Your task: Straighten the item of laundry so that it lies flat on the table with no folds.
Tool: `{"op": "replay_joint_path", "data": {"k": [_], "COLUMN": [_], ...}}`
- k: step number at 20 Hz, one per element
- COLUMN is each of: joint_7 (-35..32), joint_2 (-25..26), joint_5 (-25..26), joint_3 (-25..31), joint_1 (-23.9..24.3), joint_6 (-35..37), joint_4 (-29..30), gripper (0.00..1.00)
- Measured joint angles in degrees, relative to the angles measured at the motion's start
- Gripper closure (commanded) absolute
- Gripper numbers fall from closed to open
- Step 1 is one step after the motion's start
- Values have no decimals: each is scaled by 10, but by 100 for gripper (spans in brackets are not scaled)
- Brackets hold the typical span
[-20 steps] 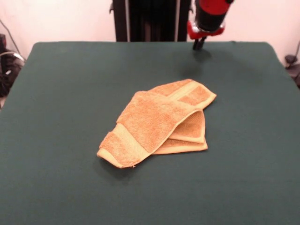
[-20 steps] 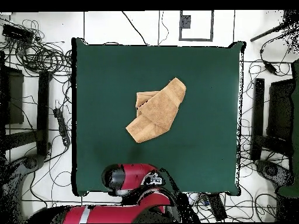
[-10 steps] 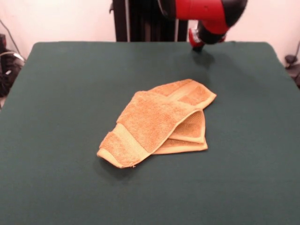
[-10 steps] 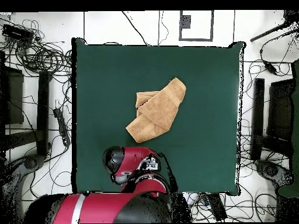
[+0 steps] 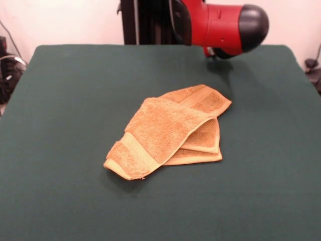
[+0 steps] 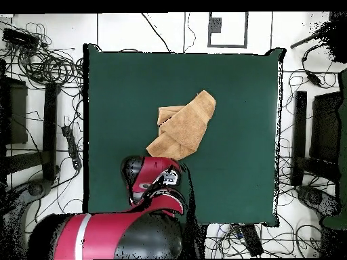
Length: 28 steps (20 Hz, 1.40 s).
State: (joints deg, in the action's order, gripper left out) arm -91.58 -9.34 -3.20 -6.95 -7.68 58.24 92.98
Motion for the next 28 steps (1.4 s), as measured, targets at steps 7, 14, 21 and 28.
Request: {"op": "replay_joint_path", "data": {"k": [7, 14, 21, 28], "joint_7": [-22, -24, -24, -25], "joint_2": [4, -6, -26, -43], "joint_5": [-3, -2, -2, -1], "joint_3": [-2, 0, 2, 2], "joint_1": [-1, 2, 4, 2], "joint_6": [9, -9, -46, -80], "joint_4": [-6, 5, 23, 41], "gripper": [100, 100, 100, 100]}}
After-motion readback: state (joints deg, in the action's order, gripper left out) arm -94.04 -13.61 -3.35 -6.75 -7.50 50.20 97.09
